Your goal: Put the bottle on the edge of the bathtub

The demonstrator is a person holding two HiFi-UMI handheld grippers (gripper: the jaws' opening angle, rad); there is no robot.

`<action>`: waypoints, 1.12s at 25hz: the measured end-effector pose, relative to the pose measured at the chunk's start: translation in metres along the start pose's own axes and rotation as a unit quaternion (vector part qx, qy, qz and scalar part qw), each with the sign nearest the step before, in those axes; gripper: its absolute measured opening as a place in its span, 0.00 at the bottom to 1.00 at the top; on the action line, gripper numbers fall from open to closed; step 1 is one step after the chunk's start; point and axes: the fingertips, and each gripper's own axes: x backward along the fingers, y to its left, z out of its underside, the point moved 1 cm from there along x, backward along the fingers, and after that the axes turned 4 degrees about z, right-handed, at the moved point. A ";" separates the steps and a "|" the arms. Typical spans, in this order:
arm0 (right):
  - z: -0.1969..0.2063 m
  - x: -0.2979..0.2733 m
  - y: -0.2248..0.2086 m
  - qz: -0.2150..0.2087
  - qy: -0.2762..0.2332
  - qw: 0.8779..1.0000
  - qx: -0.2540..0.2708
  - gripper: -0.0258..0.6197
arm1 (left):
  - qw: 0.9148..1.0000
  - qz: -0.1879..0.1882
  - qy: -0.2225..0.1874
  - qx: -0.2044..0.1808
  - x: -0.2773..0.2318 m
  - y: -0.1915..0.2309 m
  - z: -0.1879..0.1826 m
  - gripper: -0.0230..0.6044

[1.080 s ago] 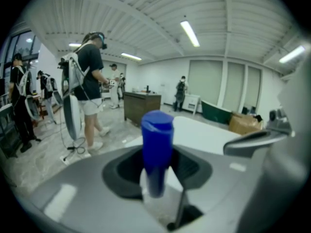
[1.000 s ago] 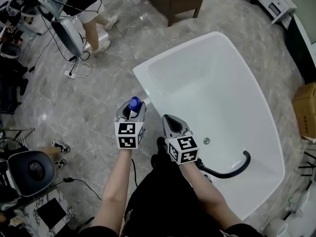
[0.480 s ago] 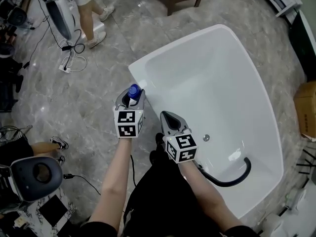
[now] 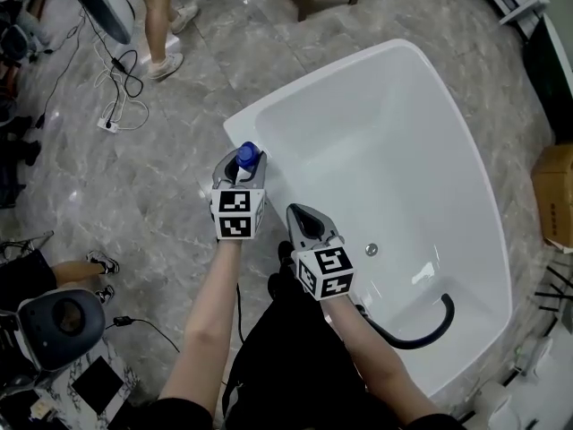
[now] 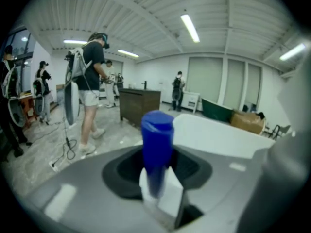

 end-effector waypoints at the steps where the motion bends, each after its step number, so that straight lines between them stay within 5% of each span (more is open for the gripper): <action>1: 0.001 -0.001 -0.001 0.001 0.001 1.000 -0.002 0.04 | 1.000 0.000 0.001 -0.001 -0.004 0.000 0.000 0.29; 16: 0.011 -0.003 -0.018 0.007 0.011 1.000 -0.010 0.04 | 0.999 0.007 0.001 -0.043 -0.019 -0.012 0.004 0.29; 28: 0.012 -0.003 -0.019 0.014 0.011 1.000 -0.012 0.04 | 0.999 0.012 0.003 -0.029 -0.022 -0.008 0.007 0.34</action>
